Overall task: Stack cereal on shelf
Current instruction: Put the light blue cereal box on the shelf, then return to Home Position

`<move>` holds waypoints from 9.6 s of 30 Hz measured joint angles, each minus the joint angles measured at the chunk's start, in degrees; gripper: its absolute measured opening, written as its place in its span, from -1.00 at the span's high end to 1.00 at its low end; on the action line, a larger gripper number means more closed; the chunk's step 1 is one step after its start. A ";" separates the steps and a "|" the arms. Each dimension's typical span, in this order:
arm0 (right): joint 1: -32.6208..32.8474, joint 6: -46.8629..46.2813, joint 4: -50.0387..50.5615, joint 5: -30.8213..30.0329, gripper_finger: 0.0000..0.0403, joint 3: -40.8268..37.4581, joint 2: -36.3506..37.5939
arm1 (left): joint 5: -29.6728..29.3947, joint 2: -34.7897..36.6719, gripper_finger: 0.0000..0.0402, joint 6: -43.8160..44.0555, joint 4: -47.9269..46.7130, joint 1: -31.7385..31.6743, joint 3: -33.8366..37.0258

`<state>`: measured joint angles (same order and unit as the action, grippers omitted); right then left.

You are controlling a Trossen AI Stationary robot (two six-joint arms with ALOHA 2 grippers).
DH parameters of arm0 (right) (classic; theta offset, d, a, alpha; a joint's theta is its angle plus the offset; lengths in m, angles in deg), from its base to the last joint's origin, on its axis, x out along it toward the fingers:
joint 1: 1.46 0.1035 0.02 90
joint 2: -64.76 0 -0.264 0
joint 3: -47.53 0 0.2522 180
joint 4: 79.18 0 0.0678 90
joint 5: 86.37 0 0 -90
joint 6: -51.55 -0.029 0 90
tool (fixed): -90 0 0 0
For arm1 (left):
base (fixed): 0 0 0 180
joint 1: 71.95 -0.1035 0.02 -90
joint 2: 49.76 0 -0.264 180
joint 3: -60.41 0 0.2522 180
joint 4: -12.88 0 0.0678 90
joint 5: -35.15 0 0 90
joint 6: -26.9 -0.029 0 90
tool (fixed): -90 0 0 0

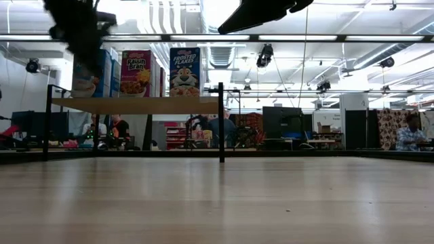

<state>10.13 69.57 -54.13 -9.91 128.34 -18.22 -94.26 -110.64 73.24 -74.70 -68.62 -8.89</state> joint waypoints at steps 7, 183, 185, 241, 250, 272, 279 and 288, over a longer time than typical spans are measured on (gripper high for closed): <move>0.00 0.02 0.43 0.00 -0.04 0.00 0.00 | -9.87 0.02 1.00 -12.56 4.32 6.70 -13.24; -4.02 -0.81 -20.25 7.50 0.63 -60.96 74.94 | 29.67 48.23 1.00 -57.69 72.89 12.87 45.68; -4.02 -0.83 -18.67 7.45 0.63 -60.96 76.90 | 29.65 50.55 1.00 -57.45 70.81 12.87 46.03; -4.02 -11.45 -14.58 -1.53 0.66 -66.38 80.96 | 23.45 60.39 1.00 -54.81 76.02 12.90 54.42; -4.02 -11.45 -14.58 -1.53 0.66 -66.42 80.96 | 23.45 60.39 1.00 -54.81 76.00 12.90 54.40; -4.02 -11.56 -14.56 -1.53 0.66 -66.45 80.96 | 23.45 60.37 1.00 -54.82 75.99 12.90 54.40; -4.02 -11.48 -14.56 -1.54 0.66 -66.45 80.96 | 23.45 60.37 1.00 -54.82 75.98 12.90 54.40; -4.02 -11.55 -14.56 -1.54 0.66 -66.45 80.96 | 23.45 60.37 1.00 -54.82 75.98 12.90 54.40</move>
<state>6.11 58.03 -68.68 -11.45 61.89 62.73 -70.81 -50.27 18.43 1.28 -55.72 45.50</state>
